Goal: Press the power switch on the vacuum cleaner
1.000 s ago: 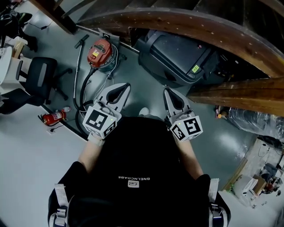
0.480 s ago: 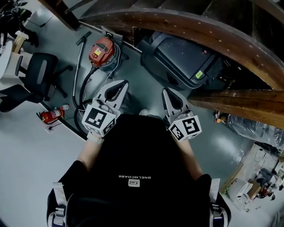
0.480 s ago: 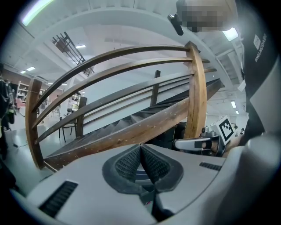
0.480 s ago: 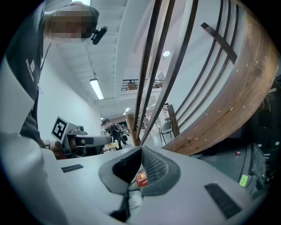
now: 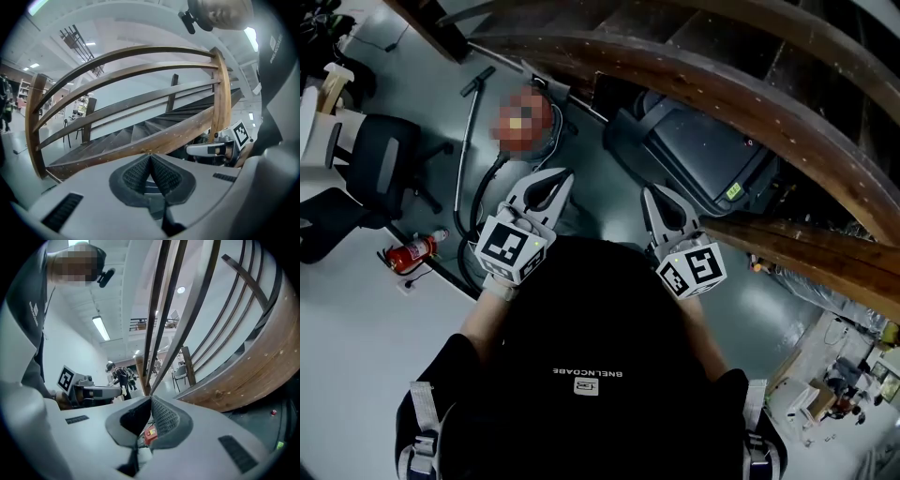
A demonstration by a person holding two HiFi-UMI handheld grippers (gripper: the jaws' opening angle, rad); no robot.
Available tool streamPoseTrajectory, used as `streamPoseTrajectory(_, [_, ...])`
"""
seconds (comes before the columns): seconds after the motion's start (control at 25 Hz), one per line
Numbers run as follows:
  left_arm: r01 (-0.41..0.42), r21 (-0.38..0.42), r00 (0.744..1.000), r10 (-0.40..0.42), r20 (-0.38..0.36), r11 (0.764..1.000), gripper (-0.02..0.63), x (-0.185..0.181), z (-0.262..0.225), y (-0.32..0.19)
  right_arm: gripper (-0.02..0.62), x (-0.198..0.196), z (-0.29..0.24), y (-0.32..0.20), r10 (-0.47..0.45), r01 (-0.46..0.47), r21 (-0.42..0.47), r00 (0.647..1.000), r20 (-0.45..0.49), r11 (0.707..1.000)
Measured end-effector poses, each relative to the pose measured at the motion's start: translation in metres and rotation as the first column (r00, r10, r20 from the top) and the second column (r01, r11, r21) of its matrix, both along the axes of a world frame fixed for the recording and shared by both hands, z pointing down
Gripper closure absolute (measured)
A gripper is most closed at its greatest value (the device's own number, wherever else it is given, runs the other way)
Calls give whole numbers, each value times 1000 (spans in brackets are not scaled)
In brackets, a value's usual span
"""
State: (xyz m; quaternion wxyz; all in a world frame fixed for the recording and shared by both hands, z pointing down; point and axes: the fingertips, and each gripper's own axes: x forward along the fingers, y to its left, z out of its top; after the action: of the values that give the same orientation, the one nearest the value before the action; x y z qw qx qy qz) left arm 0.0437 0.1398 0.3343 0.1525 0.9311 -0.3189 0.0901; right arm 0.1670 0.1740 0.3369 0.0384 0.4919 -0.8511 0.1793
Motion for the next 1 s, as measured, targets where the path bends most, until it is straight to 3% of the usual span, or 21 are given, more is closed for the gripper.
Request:
streamPoseTrajectory(0.52, [15, -94, 1000, -13, 18, 995, 591, -94, 36, -120, 566, -83, 7, -129, -31, 27, -73, 998, -45, 997])
streamPoseTrajectory(0.76, [42, -140, 999, -37, 38, 989, 591, -123, 60, -146, 566, -119, 18, -157, -115, 108, -128, 992, -48, 986])
streamPoseTrajectory(1.0, [84, -198, 995, -70, 75, 977, 591, -141, 92, -165, 566, -141, 39, -176, -213, 199, -225, 976, -41, 954])
